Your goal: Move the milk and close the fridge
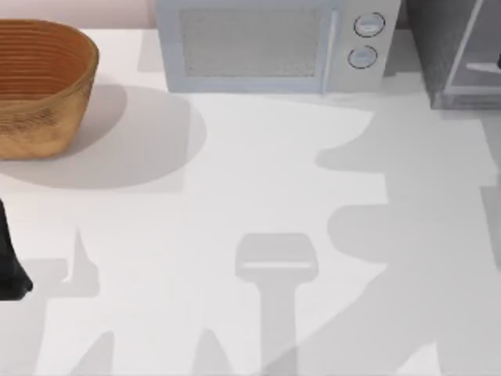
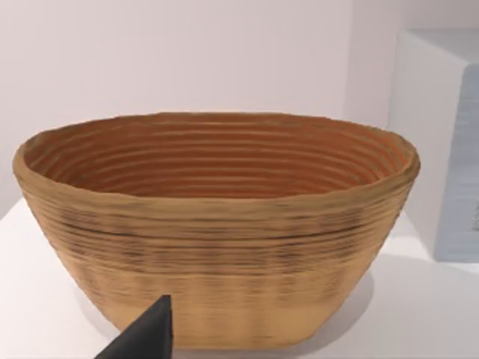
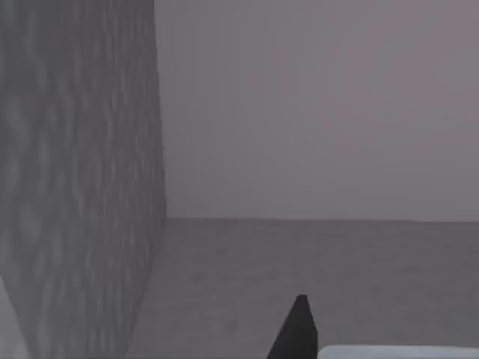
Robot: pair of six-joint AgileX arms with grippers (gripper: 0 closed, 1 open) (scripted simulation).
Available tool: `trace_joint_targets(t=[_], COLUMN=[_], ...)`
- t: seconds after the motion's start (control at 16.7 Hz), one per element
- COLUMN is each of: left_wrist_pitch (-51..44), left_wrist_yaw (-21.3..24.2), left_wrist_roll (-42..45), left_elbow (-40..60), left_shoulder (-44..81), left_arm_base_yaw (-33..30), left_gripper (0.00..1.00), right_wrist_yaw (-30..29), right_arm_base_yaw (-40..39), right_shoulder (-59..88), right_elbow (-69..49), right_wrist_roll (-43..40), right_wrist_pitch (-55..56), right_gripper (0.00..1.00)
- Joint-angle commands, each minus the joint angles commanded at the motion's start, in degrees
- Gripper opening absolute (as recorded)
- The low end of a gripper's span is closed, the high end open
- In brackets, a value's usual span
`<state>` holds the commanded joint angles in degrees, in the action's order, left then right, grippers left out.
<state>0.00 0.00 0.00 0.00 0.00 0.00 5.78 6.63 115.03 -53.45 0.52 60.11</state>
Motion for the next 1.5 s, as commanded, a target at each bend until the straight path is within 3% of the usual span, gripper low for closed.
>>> trace_joint_targets(t=[0.36, 1.08, 1.5], left_wrist_pitch=[0.0, 0.0, 0.0], left_wrist_yaw=[0.0, 0.0, 0.0], left_wrist_roll=[0.0, 0.0, 0.0], left_elbow=[0.0, 0.0, 0.0], left_shoulder=[0.0, 0.0, 0.0], left_arm_base_yaw=[0.0, 0.0, 0.0], left_gripper=[1.00, 1.00, 1.00], right_wrist_yaw=[5.0, 5.4, 5.4], right_arm_base_yaw=[4.7, 5.1, 5.1], right_shoulder=[15.2, 16.2, 16.2], right_elbow=[-17.4, -18.4, -18.4], right_wrist_roll=[-0.3, -0.3, -0.3], right_wrist_pitch=[-3.3, -3.5, -3.5], right_gripper=[0.00, 0.00, 0.53])
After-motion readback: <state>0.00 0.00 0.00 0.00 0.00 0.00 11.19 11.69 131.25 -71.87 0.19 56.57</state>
